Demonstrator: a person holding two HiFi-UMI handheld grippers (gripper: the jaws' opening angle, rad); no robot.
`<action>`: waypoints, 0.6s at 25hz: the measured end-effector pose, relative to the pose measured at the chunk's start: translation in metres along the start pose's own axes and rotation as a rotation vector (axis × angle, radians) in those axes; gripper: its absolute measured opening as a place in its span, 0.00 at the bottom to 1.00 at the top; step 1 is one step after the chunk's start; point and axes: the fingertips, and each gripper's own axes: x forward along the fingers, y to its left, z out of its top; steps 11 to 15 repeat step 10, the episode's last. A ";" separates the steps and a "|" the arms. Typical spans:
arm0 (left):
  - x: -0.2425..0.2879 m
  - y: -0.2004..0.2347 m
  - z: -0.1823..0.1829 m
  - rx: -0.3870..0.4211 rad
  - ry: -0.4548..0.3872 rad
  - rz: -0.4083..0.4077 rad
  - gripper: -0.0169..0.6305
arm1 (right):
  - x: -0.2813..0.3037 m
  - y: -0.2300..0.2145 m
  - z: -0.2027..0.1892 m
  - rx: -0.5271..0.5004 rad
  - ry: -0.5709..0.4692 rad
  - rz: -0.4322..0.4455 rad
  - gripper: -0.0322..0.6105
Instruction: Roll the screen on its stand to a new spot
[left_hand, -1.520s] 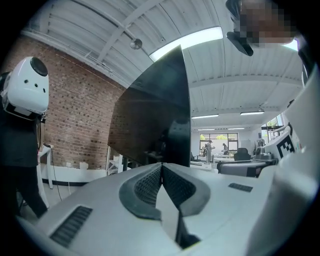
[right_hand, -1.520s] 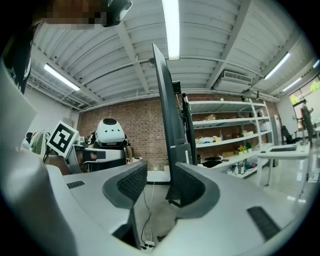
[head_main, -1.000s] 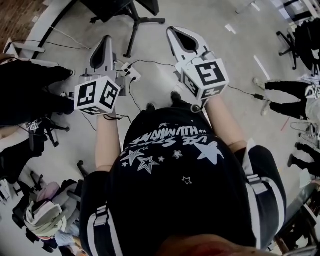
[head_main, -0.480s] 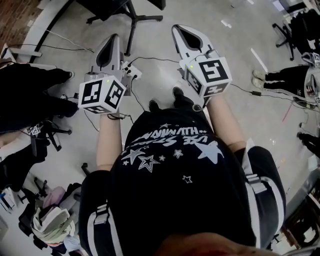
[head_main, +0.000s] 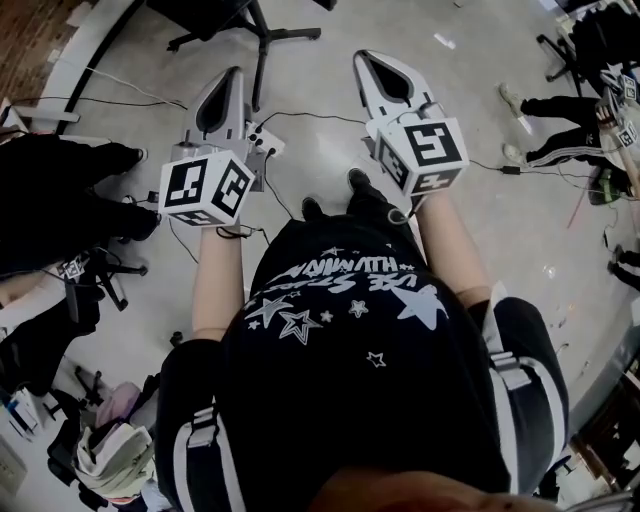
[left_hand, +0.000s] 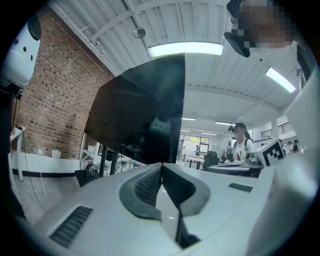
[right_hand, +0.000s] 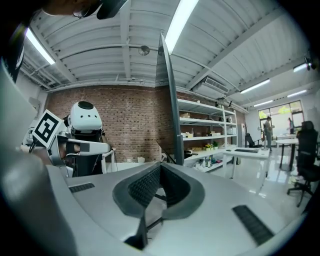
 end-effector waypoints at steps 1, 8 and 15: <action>0.001 0.000 -0.001 0.000 0.000 -0.006 0.05 | 0.000 0.000 -0.001 0.000 0.000 -0.004 0.06; -0.008 -0.006 0.003 -0.003 -0.009 -0.031 0.05 | -0.009 0.004 0.005 -0.011 -0.007 -0.027 0.06; -0.012 -0.005 0.007 -0.005 -0.011 -0.034 0.04 | -0.011 0.008 0.008 -0.015 -0.008 -0.031 0.06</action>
